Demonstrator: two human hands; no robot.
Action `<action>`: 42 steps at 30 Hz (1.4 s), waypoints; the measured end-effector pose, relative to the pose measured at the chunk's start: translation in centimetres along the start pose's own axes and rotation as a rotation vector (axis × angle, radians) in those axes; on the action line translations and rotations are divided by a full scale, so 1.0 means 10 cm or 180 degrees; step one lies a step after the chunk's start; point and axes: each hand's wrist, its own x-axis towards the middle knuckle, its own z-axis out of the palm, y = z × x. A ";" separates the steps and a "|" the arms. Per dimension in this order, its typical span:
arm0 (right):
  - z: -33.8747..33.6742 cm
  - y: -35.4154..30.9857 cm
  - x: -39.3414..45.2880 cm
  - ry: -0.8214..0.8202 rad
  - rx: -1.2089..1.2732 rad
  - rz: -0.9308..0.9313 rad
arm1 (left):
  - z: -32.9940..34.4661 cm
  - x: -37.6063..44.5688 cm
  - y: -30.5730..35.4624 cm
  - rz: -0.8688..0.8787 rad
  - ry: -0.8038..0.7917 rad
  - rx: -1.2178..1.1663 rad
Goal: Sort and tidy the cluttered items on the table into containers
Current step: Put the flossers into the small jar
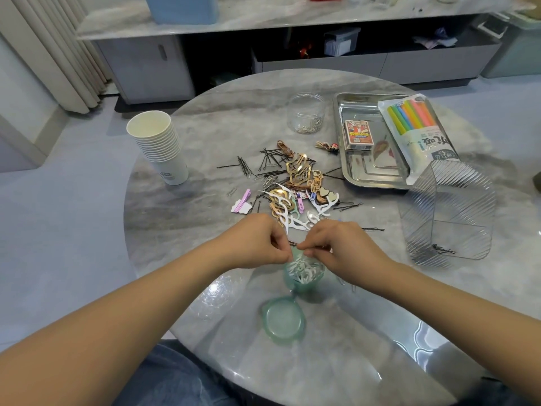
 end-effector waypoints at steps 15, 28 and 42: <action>-0.11 0.14 0.12 0.0233 0.0857 0.0736 | -0.03 0.12 -0.06 -0.0273 0.0097 -0.0458; 0.18 0.48 0.45 0.0183 -0.0253 0.1133 | 0.23 0.75 -0.23 -0.0250 0.0706 0.0779; -0.18 0.43 0.26 0.0588 0.0322 0.1232 | -0.06 0.71 -0.14 -0.0644 0.0990 -0.0920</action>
